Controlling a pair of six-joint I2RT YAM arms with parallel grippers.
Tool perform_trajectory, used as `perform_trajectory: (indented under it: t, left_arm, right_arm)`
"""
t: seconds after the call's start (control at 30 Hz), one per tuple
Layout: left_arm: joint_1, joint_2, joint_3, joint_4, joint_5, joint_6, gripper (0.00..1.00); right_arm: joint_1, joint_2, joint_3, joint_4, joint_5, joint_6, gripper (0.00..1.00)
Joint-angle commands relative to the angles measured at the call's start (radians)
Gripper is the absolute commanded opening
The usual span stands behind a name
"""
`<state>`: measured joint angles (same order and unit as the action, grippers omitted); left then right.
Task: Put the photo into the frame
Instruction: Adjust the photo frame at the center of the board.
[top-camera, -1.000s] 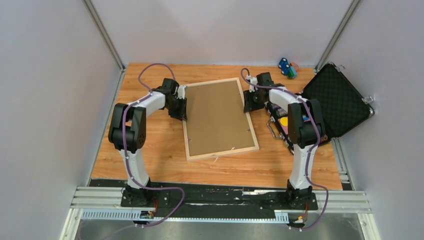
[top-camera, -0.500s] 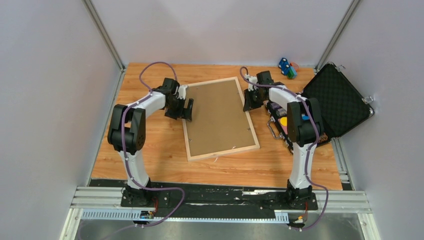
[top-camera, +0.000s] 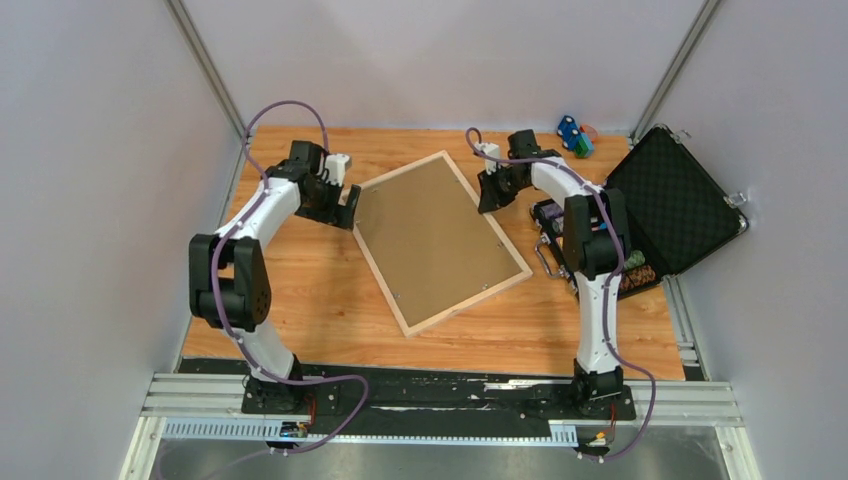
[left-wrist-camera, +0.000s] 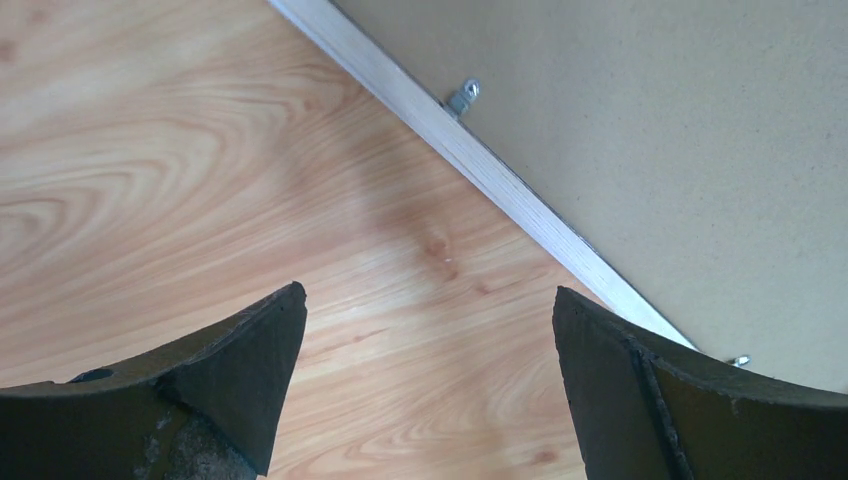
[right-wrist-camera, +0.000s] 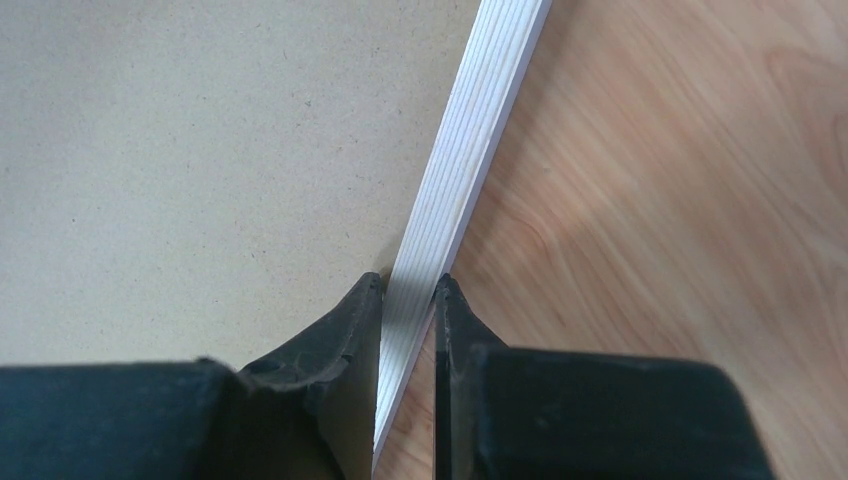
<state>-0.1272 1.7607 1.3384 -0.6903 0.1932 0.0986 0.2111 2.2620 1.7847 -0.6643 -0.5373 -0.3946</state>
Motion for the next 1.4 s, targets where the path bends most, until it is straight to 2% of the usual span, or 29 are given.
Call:
perform_trajectory:
  t: [0.0,0.23,0.6,0.8,0.97,1.37]
  left_arm:
    - [0.004,-0.117,0.001,-0.038,-0.045,0.139,1.0]
    - [0.01,-0.195,-0.083,-0.058,-0.049,0.241,1.0]
    - [0.012,-0.177,-0.073,-0.057,-0.006,0.231,1.0]
    - [0.005,-0.073,-0.059,-0.099,0.058,0.22,1.0]
    - [-0.023,-0.051,-0.111,-0.051,0.025,0.228,0.99]
    - [-0.059,0.009,-0.125,-0.007,-0.048,0.242,0.82]
  right_arm:
    - [0.046,0.031,0.07,-0.062,-0.125,-0.199,0.0]
    - [0.136,0.044,0.033,-0.097,-0.135,-0.38,0.0]
    - [0.155,0.05,0.061,-0.216,-0.098,-0.62,0.0]
    - [0.141,0.059,0.071,-0.226,-0.085,-0.637,0.0]
    - [0.129,0.061,0.062,-0.225,-0.091,-0.626,0.0]
    - [0.125,0.041,0.018,-0.224,-0.098,-0.578,0.0]
